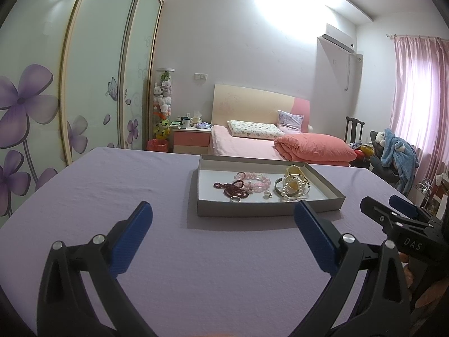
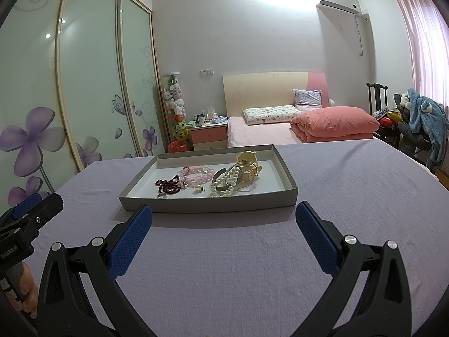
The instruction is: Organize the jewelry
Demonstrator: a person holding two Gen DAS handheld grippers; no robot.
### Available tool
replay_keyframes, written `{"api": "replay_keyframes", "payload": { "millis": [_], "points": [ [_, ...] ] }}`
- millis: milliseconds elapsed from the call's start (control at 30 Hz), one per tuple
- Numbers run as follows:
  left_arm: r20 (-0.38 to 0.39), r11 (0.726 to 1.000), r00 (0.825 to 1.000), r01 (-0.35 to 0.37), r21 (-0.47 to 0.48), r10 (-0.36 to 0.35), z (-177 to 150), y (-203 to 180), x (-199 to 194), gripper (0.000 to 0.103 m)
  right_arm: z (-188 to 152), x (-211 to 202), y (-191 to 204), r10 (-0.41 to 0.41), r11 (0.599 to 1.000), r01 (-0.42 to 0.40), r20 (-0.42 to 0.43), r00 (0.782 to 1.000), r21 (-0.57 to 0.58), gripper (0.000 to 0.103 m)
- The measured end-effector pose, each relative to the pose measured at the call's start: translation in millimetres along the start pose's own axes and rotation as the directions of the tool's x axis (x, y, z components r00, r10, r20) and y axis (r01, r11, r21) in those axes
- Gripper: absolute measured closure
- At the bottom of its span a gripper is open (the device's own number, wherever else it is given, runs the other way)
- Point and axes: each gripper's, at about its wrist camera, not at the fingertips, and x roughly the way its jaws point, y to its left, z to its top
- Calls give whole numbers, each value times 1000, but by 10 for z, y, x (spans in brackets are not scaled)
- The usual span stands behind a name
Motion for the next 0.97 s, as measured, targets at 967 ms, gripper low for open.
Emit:
{"api": "replay_keyframes", "payload": {
  "millis": [967],
  "points": [
    [0,1000,1000,-4,-9,4,-31,-2,9,4,-32,13,77,4,1000,-3,-3,1000,8,2]
  ]
}}
